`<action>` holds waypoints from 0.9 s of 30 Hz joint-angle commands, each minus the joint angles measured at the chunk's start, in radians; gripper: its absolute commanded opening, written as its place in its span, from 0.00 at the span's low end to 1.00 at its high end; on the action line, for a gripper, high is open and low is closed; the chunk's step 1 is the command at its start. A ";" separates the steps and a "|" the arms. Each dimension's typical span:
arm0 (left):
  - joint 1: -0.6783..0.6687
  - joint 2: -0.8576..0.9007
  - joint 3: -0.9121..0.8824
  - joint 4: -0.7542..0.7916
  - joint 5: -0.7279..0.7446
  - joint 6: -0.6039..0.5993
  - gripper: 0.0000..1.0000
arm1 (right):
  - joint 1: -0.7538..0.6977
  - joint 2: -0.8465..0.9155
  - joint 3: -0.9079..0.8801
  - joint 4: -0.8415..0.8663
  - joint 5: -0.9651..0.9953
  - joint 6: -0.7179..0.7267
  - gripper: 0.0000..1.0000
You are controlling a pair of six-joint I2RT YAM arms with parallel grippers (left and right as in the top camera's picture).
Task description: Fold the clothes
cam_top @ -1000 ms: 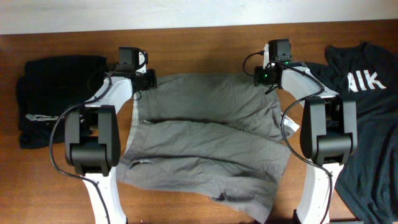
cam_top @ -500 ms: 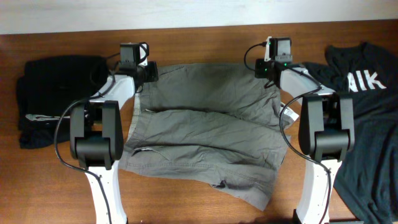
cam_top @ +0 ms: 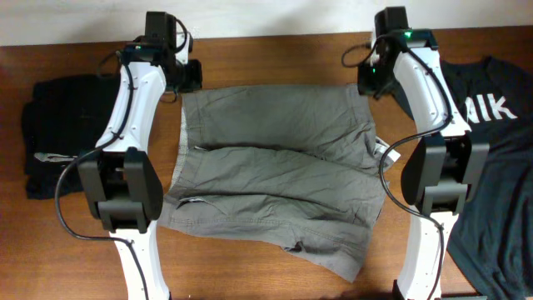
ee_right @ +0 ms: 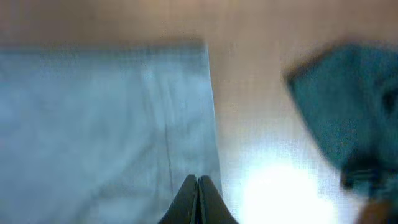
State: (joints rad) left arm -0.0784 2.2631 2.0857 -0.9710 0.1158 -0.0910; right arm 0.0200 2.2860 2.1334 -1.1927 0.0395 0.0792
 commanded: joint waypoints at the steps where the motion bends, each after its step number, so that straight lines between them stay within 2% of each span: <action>1: 0.000 0.019 -0.030 -0.040 -0.006 -0.022 0.01 | -0.001 -0.003 -0.014 -0.071 -0.036 0.008 0.04; 6: -0.007 0.065 -0.087 -0.034 -0.006 -0.024 0.01 | -0.001 -0.003 -0.080 -0.108 -0.094 0.008 0.04; 14: -0.007 0.164 -0.090 -0.018 -0.007 -0.024 0.01 | -0.001 -0.001 -0.242 0.017 -0.143 0.008 0.04; 19: -0.007 0.219 -0.090 0.010 -0.007 -0.024 0.00 | -0.001 -0.001 -0.340 0.138 -0.144 0.008 0.04; 27: -0.007 0.299 -0.090 0.126 -0.007 -0.024 0.01 | -0.002 0.026 -0.492 0.488 -0.116 0.008 0.04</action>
State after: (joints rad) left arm -0.0845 2.4420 2.0193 -0.8829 0.1272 -0.1066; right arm 0.0200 2.2585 1.7023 -0.7620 -0.1062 0.0795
